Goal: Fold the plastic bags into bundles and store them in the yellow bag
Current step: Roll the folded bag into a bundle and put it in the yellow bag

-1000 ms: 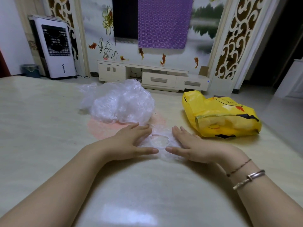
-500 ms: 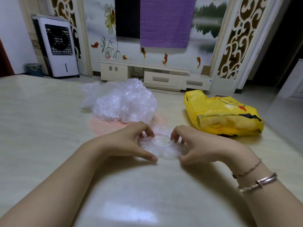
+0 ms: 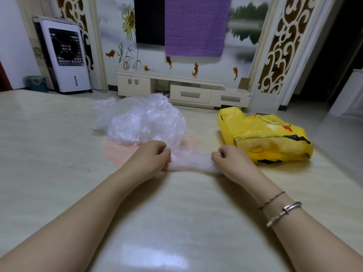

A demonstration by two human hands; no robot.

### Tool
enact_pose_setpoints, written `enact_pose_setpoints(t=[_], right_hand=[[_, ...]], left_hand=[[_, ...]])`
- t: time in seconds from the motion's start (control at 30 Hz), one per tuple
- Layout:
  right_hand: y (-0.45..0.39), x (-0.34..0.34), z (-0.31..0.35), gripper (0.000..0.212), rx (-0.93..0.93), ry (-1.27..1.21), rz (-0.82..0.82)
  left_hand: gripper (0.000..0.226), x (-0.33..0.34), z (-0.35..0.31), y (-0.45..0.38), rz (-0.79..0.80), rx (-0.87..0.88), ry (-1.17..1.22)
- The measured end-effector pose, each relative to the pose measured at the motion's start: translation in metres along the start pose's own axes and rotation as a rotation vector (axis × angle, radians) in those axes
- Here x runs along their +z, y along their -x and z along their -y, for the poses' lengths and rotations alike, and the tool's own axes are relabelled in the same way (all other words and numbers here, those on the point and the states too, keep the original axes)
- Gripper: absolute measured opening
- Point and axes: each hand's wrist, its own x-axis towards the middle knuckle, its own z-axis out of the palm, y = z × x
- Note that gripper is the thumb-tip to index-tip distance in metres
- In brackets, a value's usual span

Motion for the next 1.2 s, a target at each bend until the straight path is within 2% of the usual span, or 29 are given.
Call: enact_pose_setpoints(t=[0.07, 0.2, 0.37, 0.47, 0.53, 0.6, 0.7, 0.77, 0.8, 0.9, 0.97, 1.03, 1.1, 1.17, 1.2], right_hand=[[0.0, 0.006, 0.0, 0.032, -0.011, 0.121, -0.05], [0.001, 0.012, 0.003, 0.017, -0.047, 0.298, -0.078], [0.003, 0.013, 0.002, 0.032, -0.072, 0.495, -0.07], [0.004, 0.011, 0.001, 0.033, -0.087, 0.51, -0.03], [0.005, 0.01, 0.001, 0.024, -0.105, 0.394, 0.005], [0.004, 0.004, 0.002, 0.025, -0.105, 0.197, 0.039], [0.005, -0.014, 0.006, 0.032, -0.03, -0.379, 0.154], [0.009, -0.027, 0.009, 0.032, -0.005, -0.785, 0.316], [0.01, -0.033, 0.009, 0.03, -0.016, -0.894, 0.376], [0.009, -0.039, 0.006, 0.025, -0.042, -0.996, 0.478], [0.008, -0.041, 0.005, 0.017, -0.036, -0.991, 0.523], [0.007, -0.04, 0.005, 0.02, -0.007, -0.97, 0.508], [0.006, -0.038, 0.006, 0.022, 0.07, -1.001, 0.393], [0.003, -0.032, 0.007, 0.026, 0.11, -1.031, 0.209], [0.001, -0.027, 0.006, 0.028, 0.071, -0.966, 0.098]], left_hand=[[0.027, 0.004, 0.001, 0.0, -0.034, -0.006, -0.064], [0.01, 0.009, -0.004, 0.004, -0.054, -0.021, -0.315], [0.017, 0.007, -0.006, 0.009, -0.081, -0.013, -0.474], [0.017, 0.004, -0.001, 0.008, -0.107, -0.027, -0.488], [0.017, 0.003, 0.005, 0.004, -0.13, -0.013, -0.48], [0.018, 0.001, 0.007, 0.0, -0.167, 0.045, -0.358], [0.014, -0.002, -0.01, 0.002, -0.16, 0.099, 0.107], [0.027, -0.005, -0.024, 0.008, -0.06, 0.061, 0.336], [0.037, -0.006, -0.029, 0.01, 0.004, 0.043, 0.401], [0.056, -0.007, -0.032, 0.014, 0.233, 0.017, 0.476], [0.051, -0.007, -0.031, 0.016, 0.366, -0.011, 0.531], [0.041, -0.008, -0.031, 0.017, 0.443, -0.031, 0.611], [0.036, -0.007, -0.032, 0.018, 0.395, -0.04, 0.674], [0.033, -0.004, -0.031, 0.016, 0.246, -0.084, 0.723], [0.032, -0.003, -0.028, 0.014, 0.157, -0.119, 0.723]])
